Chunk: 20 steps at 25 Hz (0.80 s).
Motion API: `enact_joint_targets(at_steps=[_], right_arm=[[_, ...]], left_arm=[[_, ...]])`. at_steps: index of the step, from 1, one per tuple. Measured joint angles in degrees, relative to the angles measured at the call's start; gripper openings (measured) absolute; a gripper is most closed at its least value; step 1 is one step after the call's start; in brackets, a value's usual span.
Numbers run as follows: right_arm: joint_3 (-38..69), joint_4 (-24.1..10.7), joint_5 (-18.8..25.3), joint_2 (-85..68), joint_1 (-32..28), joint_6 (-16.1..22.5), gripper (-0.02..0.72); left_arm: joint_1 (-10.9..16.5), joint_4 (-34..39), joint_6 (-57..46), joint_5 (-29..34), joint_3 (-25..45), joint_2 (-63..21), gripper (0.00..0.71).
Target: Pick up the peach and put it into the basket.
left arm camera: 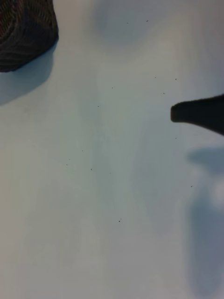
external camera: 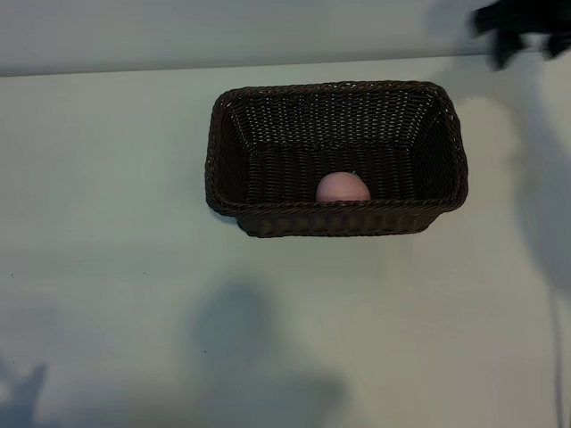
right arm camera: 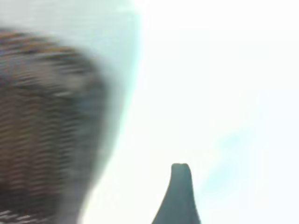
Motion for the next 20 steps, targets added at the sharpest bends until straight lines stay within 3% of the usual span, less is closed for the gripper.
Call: enact_joint_targets(at_steps=[5,9,13,20], right_arm=[[0.00,0.54,0.44,0.00,-12.85,-0.05,0.597],[0.00,4.62,0.55,0.00,-19.64,-0.78,0.597],[1.36,8.35,0.60,-1.86,-22.49,-0.78,0.591],[6.10,9.46,0.71,-16.37,-22.55,-1.60,0.569]], left_arm=[[0.00,0.00,0.00,0.00,0.00,0.00,0.589],[0.00,0.00,0.00,0.00,0.00,0.00,0.589],[0.00,0.00,0.00,0.00,0.00,0.00,0.589],[0.00,0.00,-0.06,0.00,0.00,0.00,0.589]])
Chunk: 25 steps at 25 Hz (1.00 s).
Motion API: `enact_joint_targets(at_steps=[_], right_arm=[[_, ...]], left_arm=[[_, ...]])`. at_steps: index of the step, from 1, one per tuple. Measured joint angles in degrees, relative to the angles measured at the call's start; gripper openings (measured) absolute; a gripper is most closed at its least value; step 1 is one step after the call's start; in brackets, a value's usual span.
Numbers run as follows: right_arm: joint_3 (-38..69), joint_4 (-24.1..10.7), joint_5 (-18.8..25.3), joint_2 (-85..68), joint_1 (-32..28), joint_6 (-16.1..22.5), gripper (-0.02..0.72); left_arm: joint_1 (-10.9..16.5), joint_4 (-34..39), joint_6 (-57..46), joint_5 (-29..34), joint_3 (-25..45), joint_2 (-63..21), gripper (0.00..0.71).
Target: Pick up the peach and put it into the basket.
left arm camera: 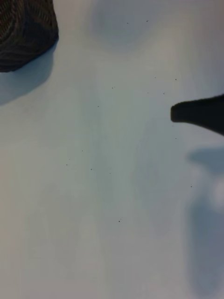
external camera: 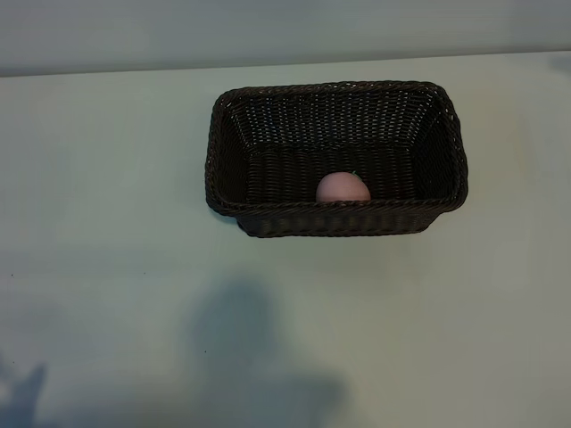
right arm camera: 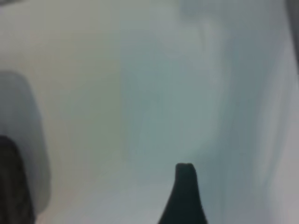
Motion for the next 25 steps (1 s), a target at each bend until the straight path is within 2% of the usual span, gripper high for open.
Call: enact_joint_targets(at_steps=[6,9,11,13,18,25], right_arm=[[4.11,3.14,0.11,-18.39,0.48,-1.19,0.566],[6.91,2.88,0.18,-28.20,2.79,-2.23,0.566],[9.22,1.05,0.18,-34.61,5.15,-2.52,0.566],[11.81,-2.51,0.22,-40.38,8.09,-2.28,0.566],[20.83,-9.97,0.22,-56.76,13.38,0.50,0.566],[32.73,-11.39,-0.28,-76.24,16.26,3.15,0.565]], left_arm=[[0.00,0.00,0.05,0.00,0.00,0.00,0.589],[0.00,0.00,0.05,0.00,0.00,0.00,0.589],[0.00,0.00,0.05,0.00,0.00,0.00,0.589],[0.00,0.00,0.05,0.00,0.00,0.00,0.589],[0.00,0.00,0.05,0.00,0.00,0.00,0.589],[0.00,0.00,0.05,0.00,0.00,0.00,0.589]])
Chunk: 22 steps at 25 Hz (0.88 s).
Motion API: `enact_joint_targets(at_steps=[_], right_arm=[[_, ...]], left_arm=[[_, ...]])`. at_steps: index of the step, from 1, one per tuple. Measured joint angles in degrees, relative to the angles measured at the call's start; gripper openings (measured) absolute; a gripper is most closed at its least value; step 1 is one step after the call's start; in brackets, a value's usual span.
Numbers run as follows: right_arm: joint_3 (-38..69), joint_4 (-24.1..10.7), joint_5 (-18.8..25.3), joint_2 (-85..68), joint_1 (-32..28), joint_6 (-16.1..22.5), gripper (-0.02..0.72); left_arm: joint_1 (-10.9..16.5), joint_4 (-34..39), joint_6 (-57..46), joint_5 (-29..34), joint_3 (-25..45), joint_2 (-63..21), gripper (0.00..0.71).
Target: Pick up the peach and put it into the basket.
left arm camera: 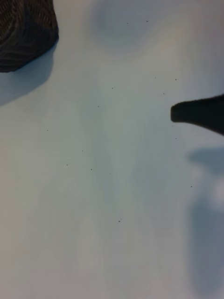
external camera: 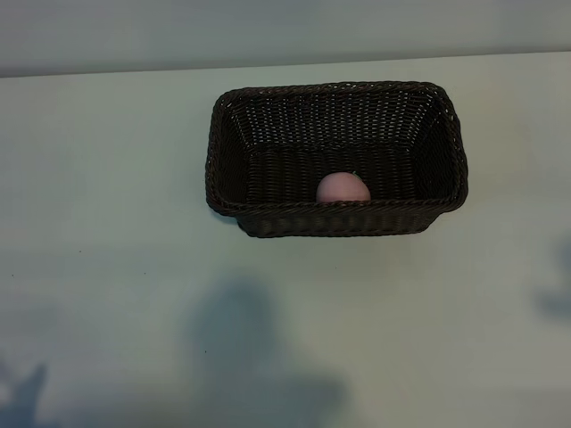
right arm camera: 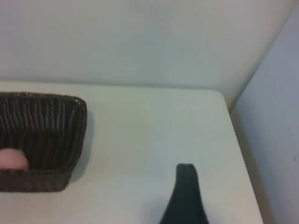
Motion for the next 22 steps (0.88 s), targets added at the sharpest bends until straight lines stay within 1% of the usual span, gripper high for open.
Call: enact_joint_targets(at_steps=[5,11,14,16,19,22], right_arm=[[8.39,-0.29,-3.84,-11.34,0.63,0.21,0.565],[19.52,-0.41,-5.02,-21.03,1.10,0.25,0.564],[24.56,-0.21,-6.41,-23.26,1.10,0.28,0.564],[27.41,0.55,-6.16,-23.30,1.10,0.28,0.564],[31.33,0.55,-6.46,-23.30,1.10,0.28,0.564],[34.99,2.16,-7.58,-23.30,1.10,0.28,0.562]], left_arm=[[0.00,0.00,0.00,0.00,0.05,0.00,0.589],[0.00,0.00,0.00,0.00,0.05,0.00,0.589],[0.00,0.00,0.06,0.00,0.05,0.00,0.589],[0.00,0.00,0.06,0.00,0.05,0.00,0.589],[0.00,0.00,0.06,0.00,0.05,0.00,0.589],[0.00,0.00,0.06,0.00,0.05,0.00,0.589]])
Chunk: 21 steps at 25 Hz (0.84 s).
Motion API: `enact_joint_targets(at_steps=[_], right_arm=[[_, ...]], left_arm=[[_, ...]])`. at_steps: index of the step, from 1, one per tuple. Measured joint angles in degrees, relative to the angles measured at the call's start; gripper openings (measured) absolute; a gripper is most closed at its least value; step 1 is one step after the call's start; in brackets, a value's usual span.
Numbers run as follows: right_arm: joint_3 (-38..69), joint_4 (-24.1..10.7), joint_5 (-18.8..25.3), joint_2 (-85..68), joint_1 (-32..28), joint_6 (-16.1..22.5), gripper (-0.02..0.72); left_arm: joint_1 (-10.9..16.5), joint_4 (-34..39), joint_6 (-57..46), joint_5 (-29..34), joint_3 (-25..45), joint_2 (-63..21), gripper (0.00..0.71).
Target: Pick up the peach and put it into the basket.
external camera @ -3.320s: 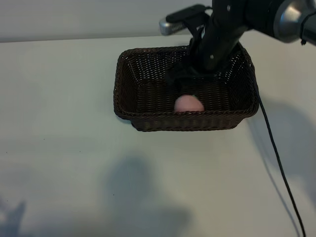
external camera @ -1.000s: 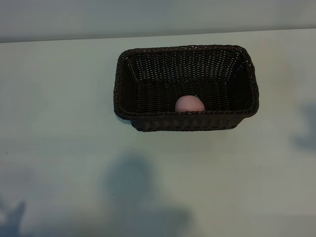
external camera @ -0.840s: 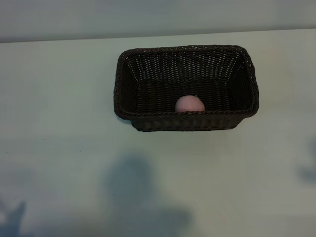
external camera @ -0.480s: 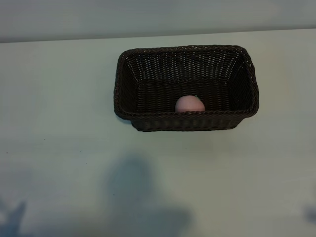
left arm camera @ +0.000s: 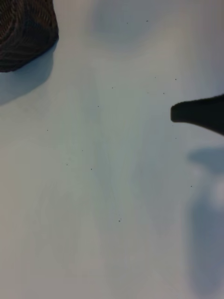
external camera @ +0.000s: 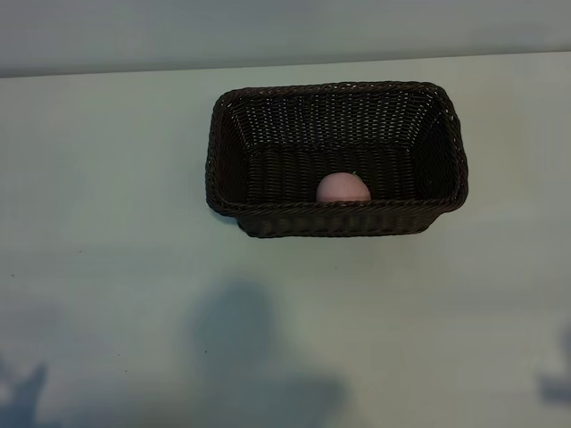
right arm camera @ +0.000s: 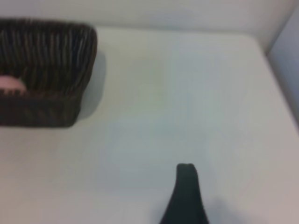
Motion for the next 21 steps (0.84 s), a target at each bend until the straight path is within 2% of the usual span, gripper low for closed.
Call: enact_joint_targets(at_steps=[6,21], right_arm=[[4.74,1.19,-0.99,0.05,0.00,-1.83,0.552],[4.99,1.19,-0.99,0.05,0.00,-2.01,0.550]], left_arm=[[0.00,0.00,0.00,0.00,0.00,0.00,0.589],[0.00,0.00,0.00,0.00,0.00,0.00,0.589]])
